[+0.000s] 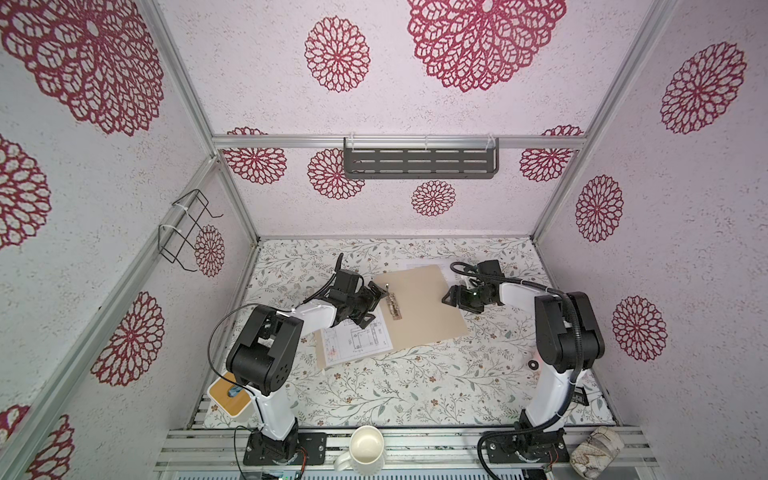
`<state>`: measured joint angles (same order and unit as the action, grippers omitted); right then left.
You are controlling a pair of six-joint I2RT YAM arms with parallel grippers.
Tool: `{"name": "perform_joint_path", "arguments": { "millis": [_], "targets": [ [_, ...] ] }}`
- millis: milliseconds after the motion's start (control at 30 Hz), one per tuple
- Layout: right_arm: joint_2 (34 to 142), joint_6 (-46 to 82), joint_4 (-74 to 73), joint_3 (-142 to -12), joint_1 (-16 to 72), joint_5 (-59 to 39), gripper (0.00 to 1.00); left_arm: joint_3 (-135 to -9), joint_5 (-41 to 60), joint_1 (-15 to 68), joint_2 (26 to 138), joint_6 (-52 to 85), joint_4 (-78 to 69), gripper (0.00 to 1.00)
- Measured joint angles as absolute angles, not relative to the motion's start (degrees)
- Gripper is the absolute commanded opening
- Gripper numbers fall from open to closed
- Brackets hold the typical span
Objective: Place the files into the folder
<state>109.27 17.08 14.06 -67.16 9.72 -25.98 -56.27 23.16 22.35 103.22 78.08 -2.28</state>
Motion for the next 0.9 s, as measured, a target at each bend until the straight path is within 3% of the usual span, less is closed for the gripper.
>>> {"name": "perform_joint_path", "arguments": {
  "millis": [233, 900],
  "targets": [
    [109.27, 16.05, 15.38, -67.42, 10.09, -24.86, 0.76, -54.81, 22.94, 22.13, 101.01, 78.04, -2.83, 0.98],
    [106.59, 16.08, 22.55, -66.94, 7.09, -9.06, 0.78, -51.53, 22.33, 21.04, 97.60, 76.05, -1.15, 0.98]
  ]
}}
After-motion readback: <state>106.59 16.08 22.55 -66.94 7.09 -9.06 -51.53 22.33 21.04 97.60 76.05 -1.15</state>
